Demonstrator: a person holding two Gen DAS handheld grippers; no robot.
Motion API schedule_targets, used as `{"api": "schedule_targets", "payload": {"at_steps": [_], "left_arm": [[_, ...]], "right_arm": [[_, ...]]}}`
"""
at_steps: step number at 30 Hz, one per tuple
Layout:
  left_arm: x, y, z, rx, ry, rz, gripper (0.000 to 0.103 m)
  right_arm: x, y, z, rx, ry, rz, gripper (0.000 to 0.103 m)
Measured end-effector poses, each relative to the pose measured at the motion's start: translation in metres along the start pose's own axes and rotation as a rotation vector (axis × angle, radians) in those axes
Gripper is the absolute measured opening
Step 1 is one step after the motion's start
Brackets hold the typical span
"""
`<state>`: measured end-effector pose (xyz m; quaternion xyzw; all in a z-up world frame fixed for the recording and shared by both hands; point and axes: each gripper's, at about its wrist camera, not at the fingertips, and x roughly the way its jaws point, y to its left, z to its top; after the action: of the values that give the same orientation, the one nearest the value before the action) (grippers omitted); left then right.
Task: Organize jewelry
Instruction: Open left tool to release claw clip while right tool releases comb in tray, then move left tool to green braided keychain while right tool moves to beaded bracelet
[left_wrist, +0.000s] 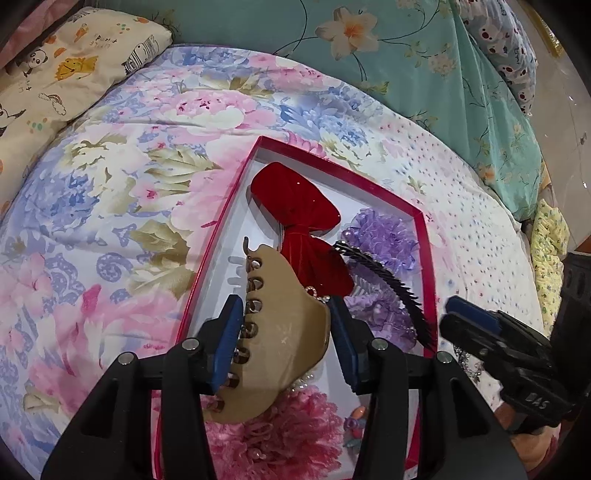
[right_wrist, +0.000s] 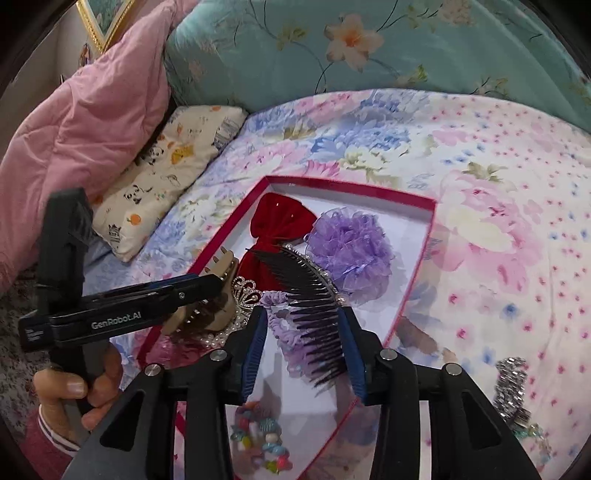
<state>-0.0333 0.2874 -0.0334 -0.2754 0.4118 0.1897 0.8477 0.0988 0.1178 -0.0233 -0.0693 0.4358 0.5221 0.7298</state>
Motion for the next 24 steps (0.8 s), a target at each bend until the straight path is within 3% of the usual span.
{"api": "schedule_targets", "payload": {"at_steps": [5, 14, 18, 24], "left_arm": [[-0.013, -0.006, -0.004, 0.001, -0.021, 0.002, 0.059], [-0.039, -0.027, -0.031, 0.000, -0.027, -0.042, 0.059], [-0.049, -0.037, -0.046, 0.006, -0.029, -0.050, 0.067], [-0.055, -0.050, -0.068, -0.003, -0.004, -0.084, 0.067]], "right_arm": [[-0.037, -0.010, -0.006, 0.042, -0.060, 0.012, 0.051], [-0.086, -0.049, -0.037, 0.159, -0.089, -0.029, 0.051], [-0.104, -0.071, -0.060, 0.206, -0.090, -0.063, 0.051], [-0.128, -0.100, -0.091, 0.272, -0.092, -0.108, 0.051]]}}
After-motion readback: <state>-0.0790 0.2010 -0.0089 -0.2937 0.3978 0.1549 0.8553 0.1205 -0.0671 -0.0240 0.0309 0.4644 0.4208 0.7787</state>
